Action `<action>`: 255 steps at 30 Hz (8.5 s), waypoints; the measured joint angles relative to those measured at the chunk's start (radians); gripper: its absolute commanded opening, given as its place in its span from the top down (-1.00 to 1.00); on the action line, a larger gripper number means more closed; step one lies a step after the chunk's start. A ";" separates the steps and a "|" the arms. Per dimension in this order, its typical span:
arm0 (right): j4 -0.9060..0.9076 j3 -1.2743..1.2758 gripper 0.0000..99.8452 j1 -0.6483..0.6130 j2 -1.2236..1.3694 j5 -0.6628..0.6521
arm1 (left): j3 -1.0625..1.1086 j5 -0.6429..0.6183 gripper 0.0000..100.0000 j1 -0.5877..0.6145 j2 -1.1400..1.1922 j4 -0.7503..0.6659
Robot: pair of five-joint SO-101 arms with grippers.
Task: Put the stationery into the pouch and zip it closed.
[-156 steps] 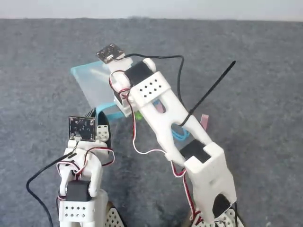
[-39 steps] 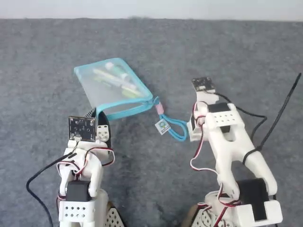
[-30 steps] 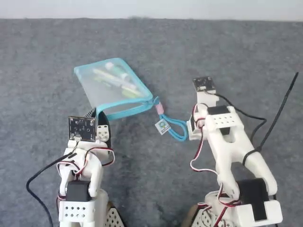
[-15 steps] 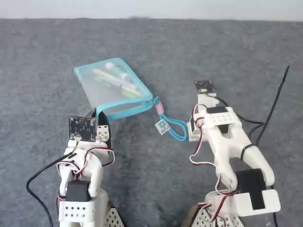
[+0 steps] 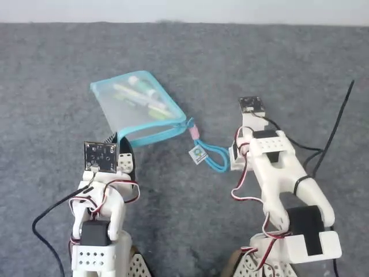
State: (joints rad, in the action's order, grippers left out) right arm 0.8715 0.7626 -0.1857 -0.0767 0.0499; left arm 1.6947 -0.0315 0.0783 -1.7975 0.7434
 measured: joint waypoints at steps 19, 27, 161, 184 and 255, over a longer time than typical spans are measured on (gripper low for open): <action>0.345 -0.038 0.98 -0.157 -0.526 -0.238 | 0.000 0.000 0.98 0.000 0.000 0.000; 0.454 -0.241 0.98 -0.488 -0.540 -0.293 | 0.000 0.000 0.98 0.000 0.000 0.000; -0.597 -0.048 0.64 -0.404 0.029 -0.071 | 0.000 0.031 0.98 -0.028 0.000 0.000; -0.704 -0.048 0.98 -0.368 0.146 -0.071 | 0.000 0.031 0.98 -0.028 0.000 0.012; 0.290 -0.075 0.75 -0.540 -0.640 -0.359 | 0.000 0.031 0.98 -0.038 0.000 0.012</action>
State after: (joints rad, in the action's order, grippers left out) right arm 1.1615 0.6874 -0.7258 -0.7165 -0.3092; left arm 1.6947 -0.0008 0.0399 -1.7975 0.7557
